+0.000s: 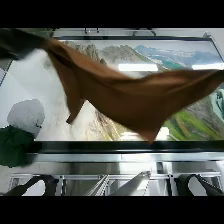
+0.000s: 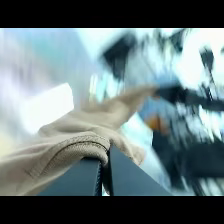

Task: Fold the shirts.

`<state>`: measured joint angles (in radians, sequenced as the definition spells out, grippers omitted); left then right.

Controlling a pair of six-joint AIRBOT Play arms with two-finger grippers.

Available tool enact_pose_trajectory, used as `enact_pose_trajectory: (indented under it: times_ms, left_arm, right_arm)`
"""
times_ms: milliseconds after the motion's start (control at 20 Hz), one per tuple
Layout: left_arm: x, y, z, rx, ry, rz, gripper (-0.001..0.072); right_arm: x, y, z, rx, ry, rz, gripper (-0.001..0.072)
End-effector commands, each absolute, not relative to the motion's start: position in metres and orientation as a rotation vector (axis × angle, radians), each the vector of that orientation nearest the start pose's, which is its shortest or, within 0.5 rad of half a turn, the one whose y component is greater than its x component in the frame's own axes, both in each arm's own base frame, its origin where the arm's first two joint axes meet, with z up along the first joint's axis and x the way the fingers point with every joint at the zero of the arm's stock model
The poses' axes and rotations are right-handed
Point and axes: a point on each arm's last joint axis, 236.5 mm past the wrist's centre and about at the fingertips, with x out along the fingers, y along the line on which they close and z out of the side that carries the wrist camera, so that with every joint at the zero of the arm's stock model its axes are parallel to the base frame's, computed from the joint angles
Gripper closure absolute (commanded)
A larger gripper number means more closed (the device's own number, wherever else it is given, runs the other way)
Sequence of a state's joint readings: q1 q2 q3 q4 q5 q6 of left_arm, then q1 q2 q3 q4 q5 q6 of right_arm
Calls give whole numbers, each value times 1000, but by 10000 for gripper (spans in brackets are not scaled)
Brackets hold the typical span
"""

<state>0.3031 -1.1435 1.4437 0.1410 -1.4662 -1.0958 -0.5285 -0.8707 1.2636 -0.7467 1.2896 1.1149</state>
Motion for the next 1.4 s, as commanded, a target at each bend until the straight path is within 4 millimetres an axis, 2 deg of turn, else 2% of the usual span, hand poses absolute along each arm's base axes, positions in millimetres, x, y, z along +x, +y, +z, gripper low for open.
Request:
enact_pose_trajectory:
  times_ms: [0,50,150,300,400,450,550,650,750,800,850,950,1050,1100,1150,1200,1250,1300,1350]
  left_arm:
    - [295,-107,413,-561,250,-972,689]
    - [283,-105,419,-526,228,-948,688]
    - [259,-110,427,-459,202,-930,688]
    - [238,-120,438,-382,145,-922,688]
    - [242,-116,435,-378,152,-896,687]
    - [250,-109,428,-390,175,-882,687]
    - [278,-89,407,-446,251,-841,687]
    - [307,-74,372,-497,367,-827,687]
    - [349,-70,306,-564,547,-795,688]
    - [369,-74,266,-607,637,-771,689]
    - [389,-79,217,-647,735,-729,688]
    - [427,-87,122,-713,875,-630,690]
    - [458,-88,45,-787,958,-548,691]
    - [468,-87,17,-813,1003,-531,692]
    - [478,-87,-3,-844,1042,-537,691]
    - [487,-85,-13,-878,1058,-550,683]
    - [496,-84,-12,-924,1055,-583,398]
    - [506,-80,-5,-967,1033,-618,49]
    - [512,-73,6,-1012,1025,-644,6]
  right_arm:
    - [292,21,390,155,206,283,692]
    - [276,36,411,124,147,302,691]
    - [250,55,438,59,70,306,691]
    - [221,65,481,-75,-97,256,691]
    - [224,57,494,-80,-148,225,692]
    - [237,49,488,-64,-120,230,691]
    - [285,29,456,41,7,297,691]
    - [343,10,408,148,156,377,691]
    - [406,4,341,254,322,455,691]
    - [436,3,299,301,415,480,691]
    - [463,5,254,346,510,501,691]
    - [502,15,174,400,646,541,691]
    - [534,21,105,467,731,522,690]
    - [547,23,79,493,752,501,691]
    - [556,24,63,512,760,486,688]
    - [561,24,54,517,762,480,565]
    - [563,22,53,513,761,474,398]
    - [562,15,56,499,763,471,383]
    - [555,4,60,488,783,463,383]
